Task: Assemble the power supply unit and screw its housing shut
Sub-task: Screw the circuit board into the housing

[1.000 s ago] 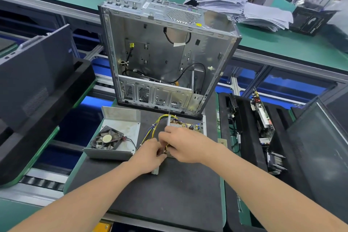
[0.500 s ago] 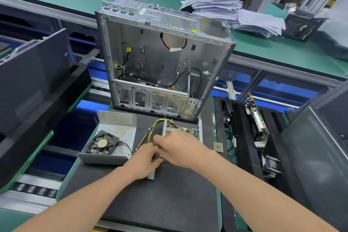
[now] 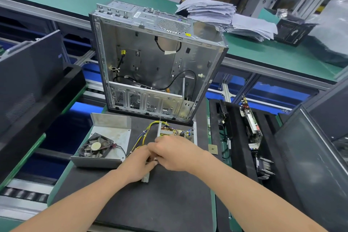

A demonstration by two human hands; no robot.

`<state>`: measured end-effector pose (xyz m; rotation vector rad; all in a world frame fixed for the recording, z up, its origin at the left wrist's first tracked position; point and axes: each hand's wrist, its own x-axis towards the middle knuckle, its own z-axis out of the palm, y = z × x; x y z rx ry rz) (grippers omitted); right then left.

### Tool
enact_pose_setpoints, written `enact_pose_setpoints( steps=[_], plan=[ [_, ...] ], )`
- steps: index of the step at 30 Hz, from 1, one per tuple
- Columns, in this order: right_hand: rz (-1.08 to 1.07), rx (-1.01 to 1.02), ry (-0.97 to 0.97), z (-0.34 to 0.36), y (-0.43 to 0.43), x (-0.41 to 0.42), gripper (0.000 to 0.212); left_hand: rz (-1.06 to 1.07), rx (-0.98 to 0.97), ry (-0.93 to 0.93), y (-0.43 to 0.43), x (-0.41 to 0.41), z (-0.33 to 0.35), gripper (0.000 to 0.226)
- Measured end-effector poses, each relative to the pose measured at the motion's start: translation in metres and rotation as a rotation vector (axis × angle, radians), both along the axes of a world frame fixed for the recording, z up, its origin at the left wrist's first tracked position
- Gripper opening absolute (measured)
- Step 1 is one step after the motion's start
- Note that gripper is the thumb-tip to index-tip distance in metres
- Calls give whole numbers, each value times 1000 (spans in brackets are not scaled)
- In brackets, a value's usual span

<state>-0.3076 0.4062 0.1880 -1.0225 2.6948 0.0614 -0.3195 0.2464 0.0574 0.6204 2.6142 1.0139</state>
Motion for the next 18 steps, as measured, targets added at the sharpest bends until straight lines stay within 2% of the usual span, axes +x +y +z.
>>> enact_pose_setpoints(
  steps=[6, 9, 13, 18],
  plan=[
    [-287, 14, 58, -10, -14, 1, 12, 1, -38, -6, 0, -2, -2, 13],
    [-280, -26, 18, -7, -12, 0, 14, -20, -62, -4, 0, -2, -2, 11],
    [-141, -26, -76, 5, -2, -5, 18, -4, -98, 9, -1, -2, -2, 21],
    [-275, -215, -35, 11, 14, -9, 18, 8, -102, 14, 1, -4, -3, 22]
  ],
)
